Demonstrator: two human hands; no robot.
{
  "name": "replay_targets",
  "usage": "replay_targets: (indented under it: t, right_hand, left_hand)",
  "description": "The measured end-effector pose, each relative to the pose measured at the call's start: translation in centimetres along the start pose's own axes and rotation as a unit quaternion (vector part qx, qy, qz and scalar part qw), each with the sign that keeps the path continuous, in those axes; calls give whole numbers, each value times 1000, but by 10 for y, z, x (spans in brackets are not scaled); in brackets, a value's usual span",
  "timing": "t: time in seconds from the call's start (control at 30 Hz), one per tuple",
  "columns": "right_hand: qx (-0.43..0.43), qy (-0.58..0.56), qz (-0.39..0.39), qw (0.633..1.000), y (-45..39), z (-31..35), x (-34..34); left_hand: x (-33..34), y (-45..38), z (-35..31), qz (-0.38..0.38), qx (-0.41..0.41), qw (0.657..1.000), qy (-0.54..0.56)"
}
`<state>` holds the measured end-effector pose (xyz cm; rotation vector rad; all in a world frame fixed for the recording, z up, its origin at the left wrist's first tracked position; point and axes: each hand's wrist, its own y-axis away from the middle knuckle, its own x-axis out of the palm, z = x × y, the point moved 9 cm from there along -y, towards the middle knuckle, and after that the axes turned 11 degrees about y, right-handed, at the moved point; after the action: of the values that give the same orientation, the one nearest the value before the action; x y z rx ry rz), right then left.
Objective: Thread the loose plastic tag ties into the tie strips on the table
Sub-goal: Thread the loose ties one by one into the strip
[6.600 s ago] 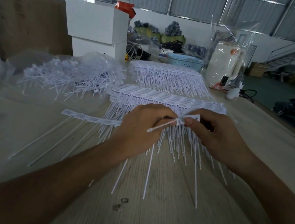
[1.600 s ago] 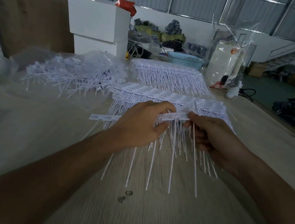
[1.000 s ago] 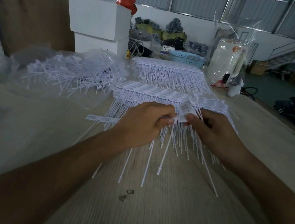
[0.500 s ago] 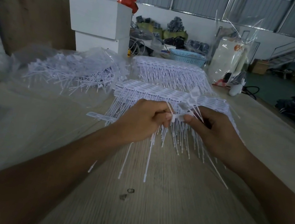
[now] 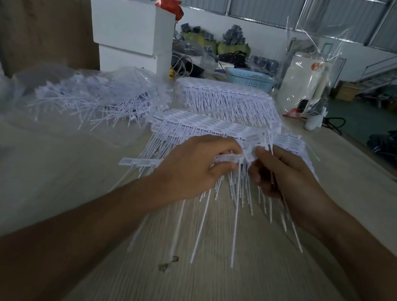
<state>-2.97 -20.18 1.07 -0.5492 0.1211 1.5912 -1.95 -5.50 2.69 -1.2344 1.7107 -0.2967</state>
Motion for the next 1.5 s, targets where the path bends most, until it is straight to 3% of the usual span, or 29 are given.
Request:
replay_targets:
  t: [0.17,0.27,0.37,0.53,0.77,0.93,1.13,1.3,1.5]
  right_hand:
    - [18,-18,68,997,3,-2,9]
    - [2,21,71,997,4,-2,10]
    - [8,15,30,999,-1,-6,-1]
    - [21,-48,-83,995,-7,-9,-52]
    - [57,39,-10,998,-1,-13,3]
    - [116,-25,42,992,4,-16,17]
    - [104,-45,127,985,9,-14,29]
    - [94,-54,48,993,0,-16,14]
    - [86,-32,11,996,-1,-19,3]
  left_hand:
    - [3,1,-1,15,0,999,-34]
    - [1,2,-3,6,4,999,-52]
    - [0,0,-5,0,4,999,-50]
    - [14,4,0,61,-8,998,-20]
    - [-2,1,-8,-23,-22,999,23]
    - [1,2,-15,-28,-7,1000,3]
    - [2,3,-18,-22,5,1000,17]
    - [1,0,-13,-9,2,1000,28]
    - [0,1,2,19,-23,998,-56]
